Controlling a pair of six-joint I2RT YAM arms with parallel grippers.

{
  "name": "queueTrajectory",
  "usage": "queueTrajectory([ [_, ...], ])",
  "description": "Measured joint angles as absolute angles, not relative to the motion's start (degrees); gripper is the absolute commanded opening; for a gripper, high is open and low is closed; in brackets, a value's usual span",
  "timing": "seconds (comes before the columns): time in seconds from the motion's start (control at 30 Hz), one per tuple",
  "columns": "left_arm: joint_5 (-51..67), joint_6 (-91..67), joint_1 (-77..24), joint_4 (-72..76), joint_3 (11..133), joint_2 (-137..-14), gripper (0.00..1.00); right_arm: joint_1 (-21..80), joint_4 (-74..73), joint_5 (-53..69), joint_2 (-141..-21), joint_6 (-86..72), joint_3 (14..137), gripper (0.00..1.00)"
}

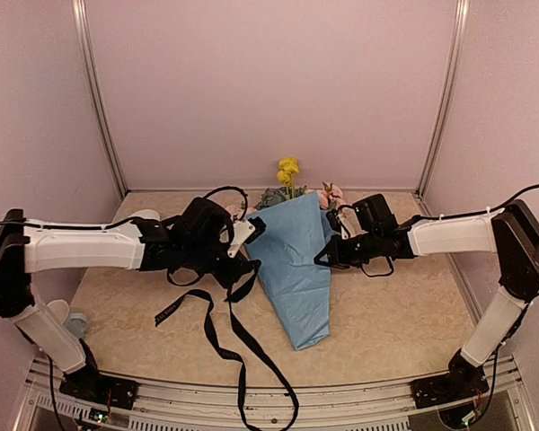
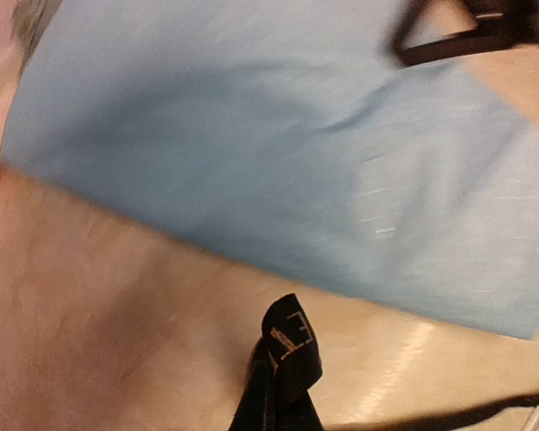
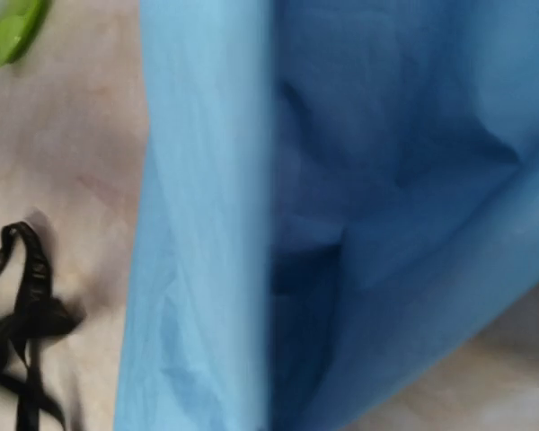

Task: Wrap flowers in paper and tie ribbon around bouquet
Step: Move the ribbon to the center of the board.

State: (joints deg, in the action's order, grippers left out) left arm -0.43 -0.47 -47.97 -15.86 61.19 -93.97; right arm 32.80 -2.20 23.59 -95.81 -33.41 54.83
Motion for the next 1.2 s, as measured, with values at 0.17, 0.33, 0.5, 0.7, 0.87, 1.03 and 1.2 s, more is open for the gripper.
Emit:
queueTrajectory([
  [0.17,7.9,9.6,-64.9,-8.2,62.9,-79.1,0.0,32.6,-3.8,25.2,-96.0,-33.4,58.2,0.0],
  [0.33,14.9,16.1,-74.5,-4.2,73.7,-86.1,0.0,32.6,-5.0,26.2,-96.1,-33.4,60.7,0.0],
  [0.5,14.5,20.9,-77.6,-5.7,83.6,-102.9,0.0,33.3,-6.3,26.6,-96.1,-33.1,62.1,0.0],
  [0.7,9.9,25.3,-77.5,-13.8,94.5,-117.1,0.0,33.5,-8.4,26.5,-95.7,-32.0,62.1,0.0],
  [0.87,2.4,30.3,-78.3,-17.5,103.7,-125.3,0.0,33.5,-10.0,26.6,-94.4,-30.7,62.1,0.0],
  [1.03,-10.0,36.8,-80.4,-11.7,102.1,-126.9,0.33,33.7,-11.3,26.5,-94.1,-29.5,62.9,0.0],
  [1.2,-13.8,38.3,-79.0,-5.8,101.9,-126.6,0.98,33.7,-13.0,26.0,-93.1,-28.7,63.3,0.0],
])
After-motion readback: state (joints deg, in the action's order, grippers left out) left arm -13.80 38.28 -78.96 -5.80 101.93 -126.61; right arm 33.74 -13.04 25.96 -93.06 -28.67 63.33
